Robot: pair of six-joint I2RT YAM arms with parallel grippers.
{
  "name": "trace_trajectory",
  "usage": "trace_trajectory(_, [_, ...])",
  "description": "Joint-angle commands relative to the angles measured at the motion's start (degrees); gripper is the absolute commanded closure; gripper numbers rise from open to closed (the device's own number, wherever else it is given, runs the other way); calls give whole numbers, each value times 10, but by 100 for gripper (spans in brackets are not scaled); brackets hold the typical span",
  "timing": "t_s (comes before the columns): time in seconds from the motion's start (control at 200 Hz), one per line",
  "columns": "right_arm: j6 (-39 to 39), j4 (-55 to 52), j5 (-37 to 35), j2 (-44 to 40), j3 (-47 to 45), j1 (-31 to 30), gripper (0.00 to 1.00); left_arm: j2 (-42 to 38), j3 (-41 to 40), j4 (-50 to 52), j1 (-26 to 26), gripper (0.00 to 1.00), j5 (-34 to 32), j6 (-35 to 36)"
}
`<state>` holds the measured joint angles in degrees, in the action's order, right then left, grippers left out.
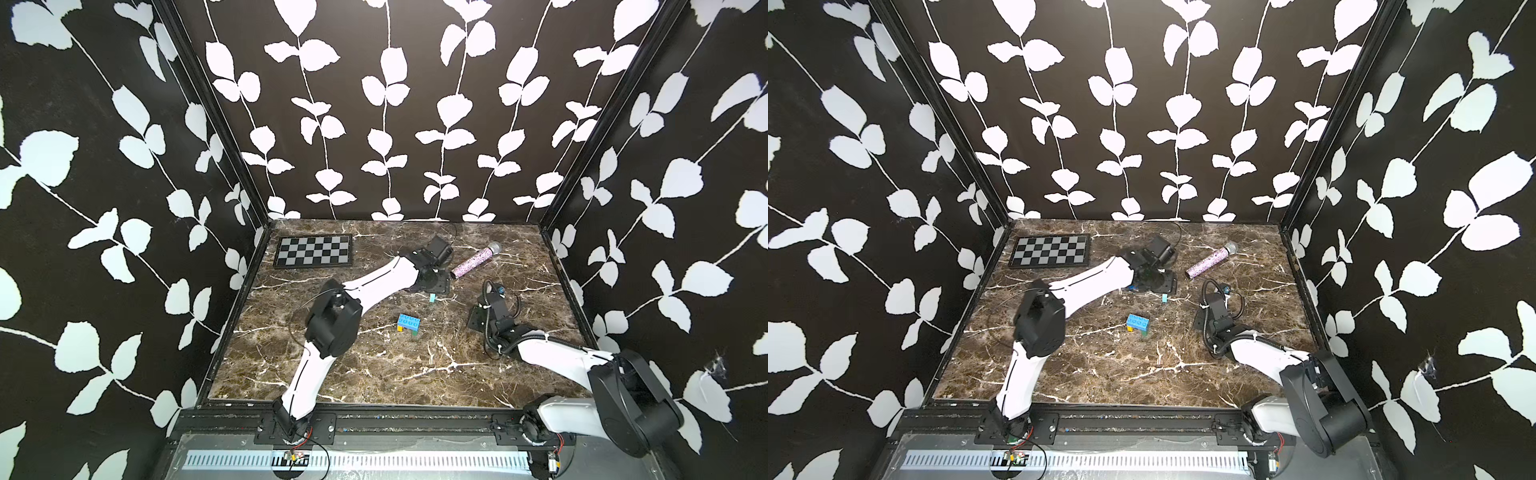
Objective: Assemble the letter h with lego
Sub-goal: Pick up the lego brick from the center of the board.
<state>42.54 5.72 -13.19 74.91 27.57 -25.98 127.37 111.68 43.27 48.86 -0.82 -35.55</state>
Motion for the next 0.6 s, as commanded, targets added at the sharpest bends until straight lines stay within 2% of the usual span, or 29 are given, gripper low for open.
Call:
trace_trajectory(0.0, [22, 5, 4, -3, -6, 6, 57, 29, 61, 72, 8, 32, -30, -7])
trace_trajectory(0.11, [21, 8, 4, -15, -12, 7, 58, 64, 109, 104, 18, 42, -52, -11])
trace_trajectory(0.185, [22, 8, 4, -18, -13, 8, 58, 71, 108, 104, 19, 47, -54, -19])
trace_trajectory(0.325, [22, 11, 20, -21, -12, 8, 59, 79, 107, 106, 20, 49, -72, -30])
trace_trajectory(0.43, [22, 14, 28, -20, -11, 8, 60, 88, 116, 106, 20, 60, -72, -33])
trace_trajectory(0.59, [21, 17, 38, -21, -10, 8, 61, 115, 148, 120, 20, 61, -65, -33])
